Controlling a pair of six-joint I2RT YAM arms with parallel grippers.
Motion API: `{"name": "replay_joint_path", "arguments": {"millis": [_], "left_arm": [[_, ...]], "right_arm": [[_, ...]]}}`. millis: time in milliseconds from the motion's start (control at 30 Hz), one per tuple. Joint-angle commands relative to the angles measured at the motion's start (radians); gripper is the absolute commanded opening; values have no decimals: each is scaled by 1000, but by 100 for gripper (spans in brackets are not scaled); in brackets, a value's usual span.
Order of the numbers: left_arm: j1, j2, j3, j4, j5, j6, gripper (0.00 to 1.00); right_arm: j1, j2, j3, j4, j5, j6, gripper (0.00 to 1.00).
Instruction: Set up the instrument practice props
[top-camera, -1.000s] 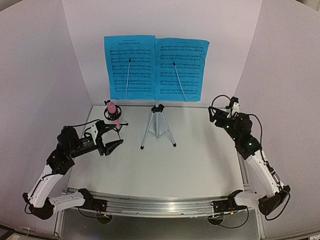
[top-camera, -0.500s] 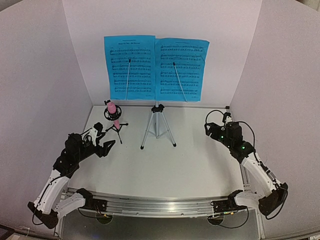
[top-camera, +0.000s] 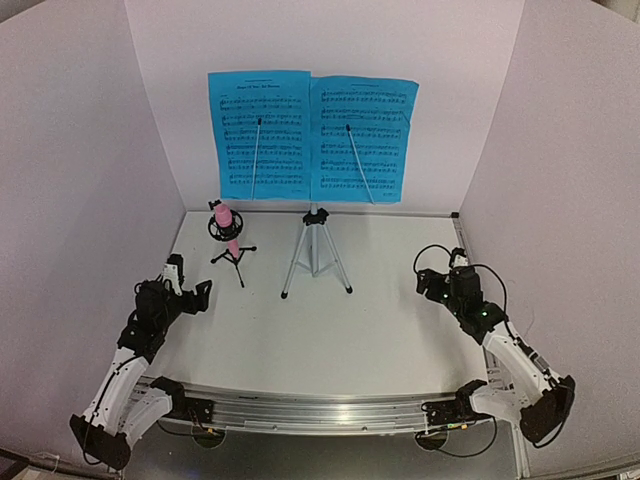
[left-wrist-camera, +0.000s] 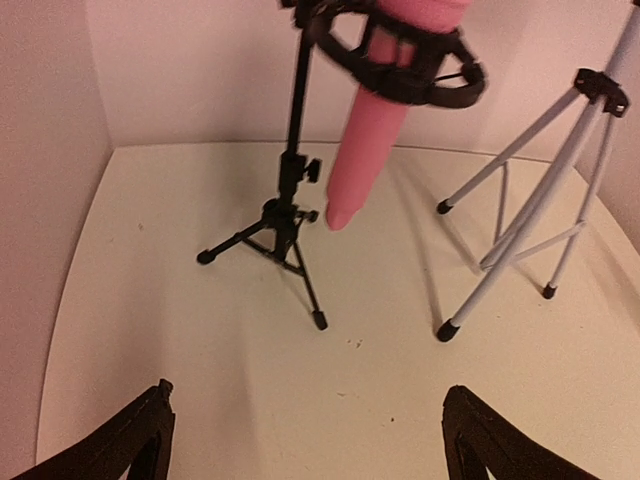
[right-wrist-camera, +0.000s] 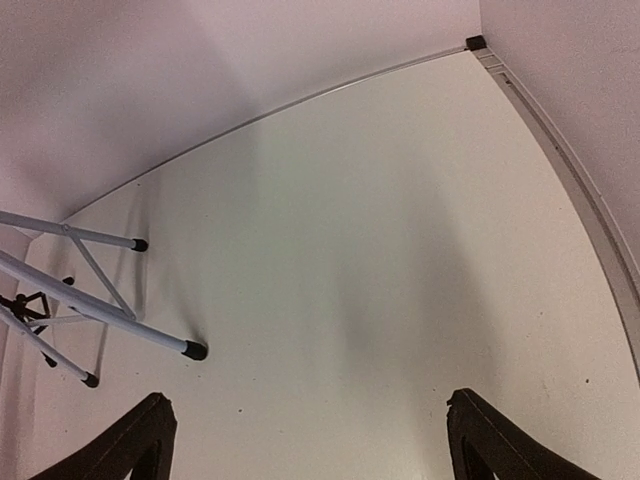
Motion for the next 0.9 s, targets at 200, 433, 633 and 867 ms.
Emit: {"name": "replay_joint_path", "arguments": {"millis": [200,433,633,867], "left_arm": [[42,-88,-169,38,-188,38,100],[85,-94,-190,47,-311,26,100],[116,-110,-229,82,-316,9,100],[126,-110,-247,98,-300,-3,100]], "right_arm": [[-1,-128,-151,11,136,-84,97],[0,-165,-189,12,157,-110,98],[-1,-190,-211,17,172,-112,98],[-1,-212,-229,23,180,-107,98]]}}
